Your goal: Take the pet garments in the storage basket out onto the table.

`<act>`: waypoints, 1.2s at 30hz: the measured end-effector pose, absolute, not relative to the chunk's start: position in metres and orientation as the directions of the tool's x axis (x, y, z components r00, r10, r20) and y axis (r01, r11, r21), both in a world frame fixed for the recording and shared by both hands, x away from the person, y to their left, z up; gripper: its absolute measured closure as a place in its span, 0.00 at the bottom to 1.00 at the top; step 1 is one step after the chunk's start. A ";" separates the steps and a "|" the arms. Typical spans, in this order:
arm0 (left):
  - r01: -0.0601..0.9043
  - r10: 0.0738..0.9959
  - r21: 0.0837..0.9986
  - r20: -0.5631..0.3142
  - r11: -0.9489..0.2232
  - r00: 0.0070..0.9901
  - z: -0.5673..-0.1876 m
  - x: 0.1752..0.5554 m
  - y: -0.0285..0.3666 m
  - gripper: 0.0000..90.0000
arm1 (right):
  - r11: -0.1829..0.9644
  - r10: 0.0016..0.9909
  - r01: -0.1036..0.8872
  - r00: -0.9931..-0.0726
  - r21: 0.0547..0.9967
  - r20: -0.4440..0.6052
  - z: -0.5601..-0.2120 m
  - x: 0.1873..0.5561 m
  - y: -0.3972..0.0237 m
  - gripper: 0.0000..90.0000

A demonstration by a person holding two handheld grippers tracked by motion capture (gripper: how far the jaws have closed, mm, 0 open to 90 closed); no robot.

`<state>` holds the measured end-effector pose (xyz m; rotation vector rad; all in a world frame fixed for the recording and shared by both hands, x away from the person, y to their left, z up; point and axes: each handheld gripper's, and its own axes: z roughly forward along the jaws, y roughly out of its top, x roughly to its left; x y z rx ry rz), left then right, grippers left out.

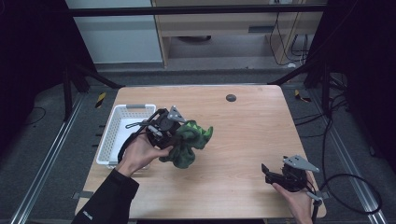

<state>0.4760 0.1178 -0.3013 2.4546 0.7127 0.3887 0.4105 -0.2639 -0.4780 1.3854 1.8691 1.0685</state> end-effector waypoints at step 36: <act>0.435 0.535 0.496 0.071 -0.751 0.842 -0.367 0.501 0.076 0.89 | 0.151 0.956 0.481 -0.293 0.864 -0.004 -0.478 0.411 -0.265 0.12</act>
